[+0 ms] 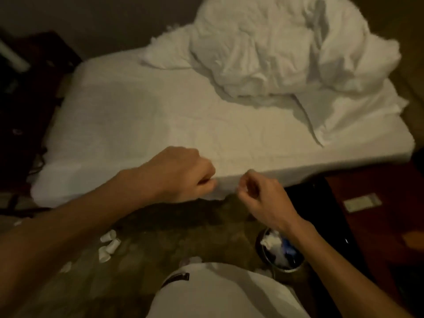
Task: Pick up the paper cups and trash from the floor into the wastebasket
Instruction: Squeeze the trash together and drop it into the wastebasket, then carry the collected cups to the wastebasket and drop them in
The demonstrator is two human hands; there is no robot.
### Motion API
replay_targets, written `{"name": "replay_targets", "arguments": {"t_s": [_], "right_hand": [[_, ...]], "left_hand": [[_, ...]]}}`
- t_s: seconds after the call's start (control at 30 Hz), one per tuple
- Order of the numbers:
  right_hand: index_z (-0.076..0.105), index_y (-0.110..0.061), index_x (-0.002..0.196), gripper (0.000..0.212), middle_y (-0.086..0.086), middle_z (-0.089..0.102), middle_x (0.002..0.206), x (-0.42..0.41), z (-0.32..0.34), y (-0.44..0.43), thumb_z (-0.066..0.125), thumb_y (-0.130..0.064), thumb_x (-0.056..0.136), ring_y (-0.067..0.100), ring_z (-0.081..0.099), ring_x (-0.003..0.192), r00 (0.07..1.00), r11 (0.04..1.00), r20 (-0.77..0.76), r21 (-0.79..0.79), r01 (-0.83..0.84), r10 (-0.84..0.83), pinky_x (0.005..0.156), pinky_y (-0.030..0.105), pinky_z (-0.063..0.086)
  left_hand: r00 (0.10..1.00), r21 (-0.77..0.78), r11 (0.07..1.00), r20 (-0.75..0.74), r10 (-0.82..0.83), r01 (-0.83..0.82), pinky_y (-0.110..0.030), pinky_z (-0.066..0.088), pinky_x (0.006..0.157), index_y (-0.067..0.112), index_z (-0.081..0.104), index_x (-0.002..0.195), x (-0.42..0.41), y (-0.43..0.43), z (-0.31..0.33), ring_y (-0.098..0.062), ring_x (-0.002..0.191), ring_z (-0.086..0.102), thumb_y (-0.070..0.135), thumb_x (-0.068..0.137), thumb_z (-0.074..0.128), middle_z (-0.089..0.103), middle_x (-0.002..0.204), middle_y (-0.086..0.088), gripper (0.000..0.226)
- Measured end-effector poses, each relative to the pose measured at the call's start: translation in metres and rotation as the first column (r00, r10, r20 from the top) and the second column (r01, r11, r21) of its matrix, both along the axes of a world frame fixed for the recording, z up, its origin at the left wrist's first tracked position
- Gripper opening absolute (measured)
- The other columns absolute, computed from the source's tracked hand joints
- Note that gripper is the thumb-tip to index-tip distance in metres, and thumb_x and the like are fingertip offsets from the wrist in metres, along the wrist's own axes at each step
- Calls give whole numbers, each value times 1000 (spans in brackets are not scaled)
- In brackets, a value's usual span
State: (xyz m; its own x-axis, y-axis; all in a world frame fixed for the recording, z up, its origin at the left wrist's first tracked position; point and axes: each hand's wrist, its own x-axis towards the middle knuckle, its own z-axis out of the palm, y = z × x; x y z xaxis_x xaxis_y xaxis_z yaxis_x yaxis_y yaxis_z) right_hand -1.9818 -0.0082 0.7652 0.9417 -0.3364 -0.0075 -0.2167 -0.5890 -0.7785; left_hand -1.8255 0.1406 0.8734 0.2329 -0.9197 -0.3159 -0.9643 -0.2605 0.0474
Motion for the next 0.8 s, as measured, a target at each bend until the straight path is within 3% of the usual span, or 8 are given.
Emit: {"name": "replay_targets", "arguments": {"t_s": [0.17,0.3,0.43,0.53,0.6,0.7,0.8], "right_hand": [[51,-30,100,15,-16,47,83,66,30,94,57,-41,92,4,47,70,941,932,-27,-131,-338,338,58,21,35],[51,-32,115,29,-16,46,96,125,27,197,52,-50,93,2,46,76,853,831,-103,-191,-522,511,69,22,44],[42,-44,101,15,-21,44,92,184,17,312,53,-50,94,-2,46,77,741,718,-183,-182,-672,646,63,15,35],[40,-45,100,15,-21,44,93,220,14,391,54,-48,94,1,46,80,642,622,-222,-162,-766,734,65,12,33],[42,-45,100,14,-25,43,91,240,10,433,54,-48,93,-1,46,80,576,556,-242,-152,-817,781,67,10,33],[47,-43,101,10,-27,46,93,268,-2,486,54,-46,94,-6,47,84,485,473,-321,-119,-873,814,71,9,35],[51,-37,103,10,-18,51,90,299,-20,528,53,-44,96,1,50,81,407,412,-419,-83,-907,812,68,12,36]], "left_hand": [[967,-106,963,25,252,-249,-27,31,54,29,49,79,19,147,10,-8,59,45,48,99,40,47,67,9,29],[855,-206,831,-73,514,-517,-28,27,52,31,42,70,38,272,-8,-7,57,41,45,99,47,43,63,10,33],[665,-269,626,-84,742,-732,-24,19,47,29,37,64,52,396,-35,-5,53,36,51,96,43,38,56,10,39],[492,-257,443,-173,853,-859,-30,33,52,29,40,64,53,476,-54,-6,56,43,52,96,44,44,59,8,39],[378,-255,316,-253,890,-914,-34,43,57,30,40,64,50,520,-69,-6,59,47,55,94,39,48,61,8,39],[224,-213,153,-365,903,-965,-22,34,56,35,38,64,47,571,-101,-3,59,45,53,97,42,45,62,12,37],[70,-152,-2,-468,881,-988,-17,33,56,38,41,65,51,607,-136,-2,55,45,46,99,48,45,59,12,36]]}}
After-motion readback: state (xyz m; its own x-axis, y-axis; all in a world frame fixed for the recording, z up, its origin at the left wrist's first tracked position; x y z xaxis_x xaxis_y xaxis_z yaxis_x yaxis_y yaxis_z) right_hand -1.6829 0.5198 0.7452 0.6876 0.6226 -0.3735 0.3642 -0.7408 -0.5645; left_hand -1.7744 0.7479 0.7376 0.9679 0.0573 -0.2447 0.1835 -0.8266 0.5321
